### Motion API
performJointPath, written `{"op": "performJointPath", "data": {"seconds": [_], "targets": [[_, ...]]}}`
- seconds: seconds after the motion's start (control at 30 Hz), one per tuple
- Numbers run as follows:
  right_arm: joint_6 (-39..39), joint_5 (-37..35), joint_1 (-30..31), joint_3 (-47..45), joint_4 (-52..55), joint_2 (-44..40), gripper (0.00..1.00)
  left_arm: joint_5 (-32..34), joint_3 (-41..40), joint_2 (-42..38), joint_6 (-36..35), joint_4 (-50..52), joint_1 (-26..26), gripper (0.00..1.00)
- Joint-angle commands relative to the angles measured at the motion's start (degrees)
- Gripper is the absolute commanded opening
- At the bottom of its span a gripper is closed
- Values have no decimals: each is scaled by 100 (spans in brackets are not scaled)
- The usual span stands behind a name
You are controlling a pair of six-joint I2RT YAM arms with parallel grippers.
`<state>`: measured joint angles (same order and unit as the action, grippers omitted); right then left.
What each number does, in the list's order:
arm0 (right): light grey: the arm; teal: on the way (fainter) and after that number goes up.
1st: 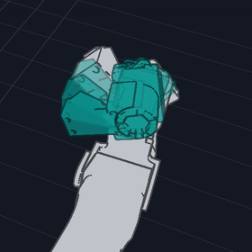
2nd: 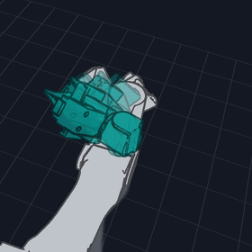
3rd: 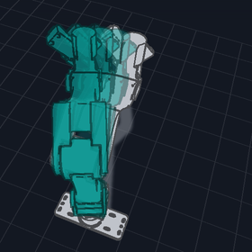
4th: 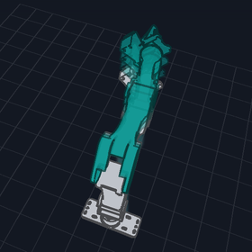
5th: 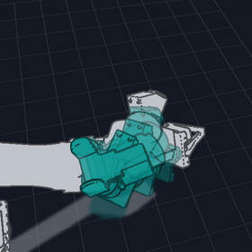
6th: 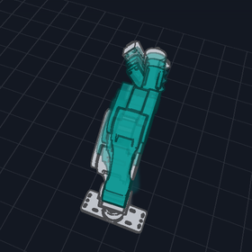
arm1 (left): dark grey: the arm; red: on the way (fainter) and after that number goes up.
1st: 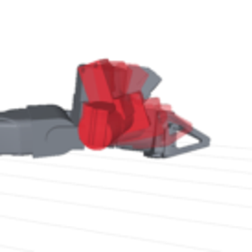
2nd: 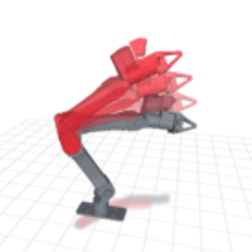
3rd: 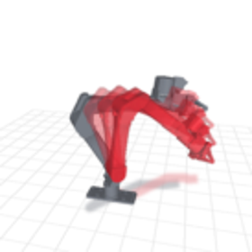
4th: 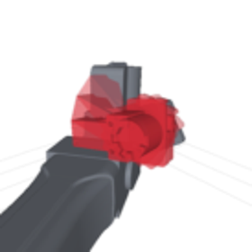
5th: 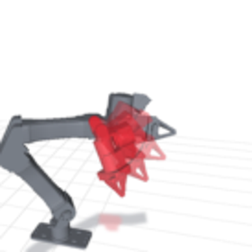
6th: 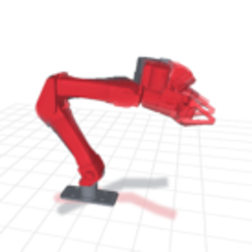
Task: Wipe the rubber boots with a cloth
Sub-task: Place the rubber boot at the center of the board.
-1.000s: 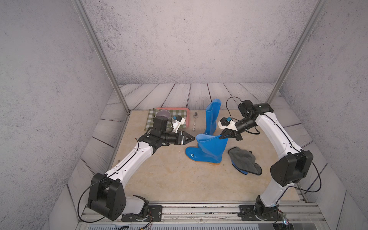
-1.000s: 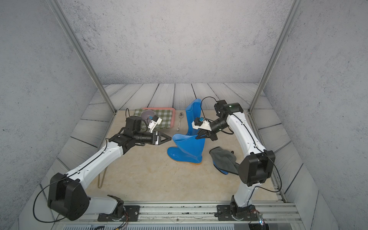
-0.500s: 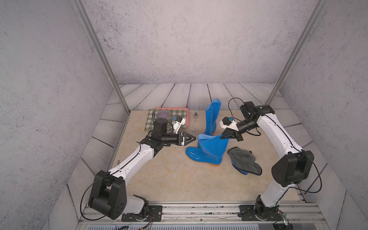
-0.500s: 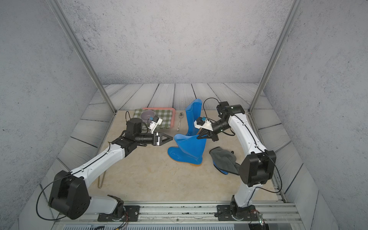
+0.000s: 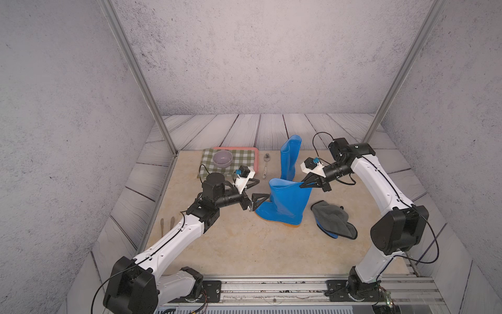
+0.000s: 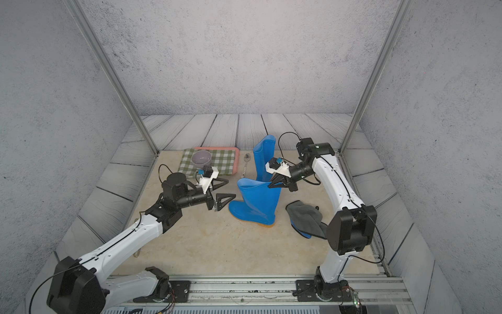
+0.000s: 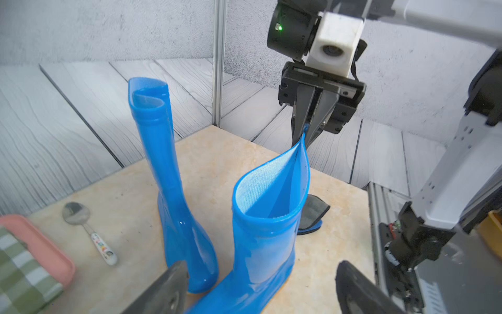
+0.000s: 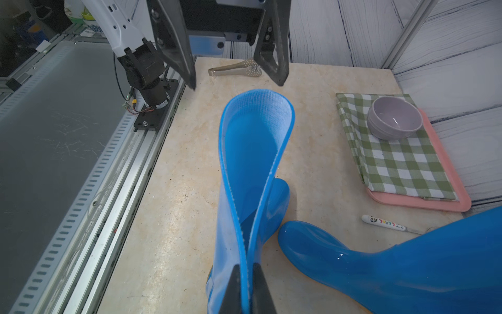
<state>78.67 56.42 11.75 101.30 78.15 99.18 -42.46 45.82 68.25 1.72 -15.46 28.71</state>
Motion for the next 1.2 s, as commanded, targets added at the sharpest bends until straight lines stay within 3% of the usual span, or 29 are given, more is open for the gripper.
{"op": "performJointPath", "data": {"seconds": [0.0,0.37,0.57,0.63,0.77,0.83,1.0,1.1,1.13,1.17], "targets": [[-21,527,-52,128,14,-22,0,268,276,343,-1134,-34,218,88],[119,708,-85,35,131,-13,0,-267,1255,1632,-1084,-367,470,85],[130,721,-85,13,214,-46,0,-722,1588,2089,-861,-479,786,74],[114,726,-84,13,223,-56,0,-898,1636,2161,-786,-460,861,61],[55,696,-85,-39,233,-81,0,-1446,1803,2322,-562,-239,926,5],[-79,641,-84,-119,139,-132,0,-1514,1753,2322,-485,-294,967,0],[-1518,162,-196,-781,-1227,-727,28,-1610,1734,2421,175,-795,1004,0],[-3163,-213,-388,-1389,-2897,-1347,50,-1512,1898,2583,908,-1190,1014,0],[-3946,-405,-494,-1667,-3641,-1576,62,-1479,1962,2653,1204,-1436,1014,0],[-4687,-620,-613,-1933,-4388,-1821,79,-1398,2008,2730,1518,-1705,1014,0]]}}
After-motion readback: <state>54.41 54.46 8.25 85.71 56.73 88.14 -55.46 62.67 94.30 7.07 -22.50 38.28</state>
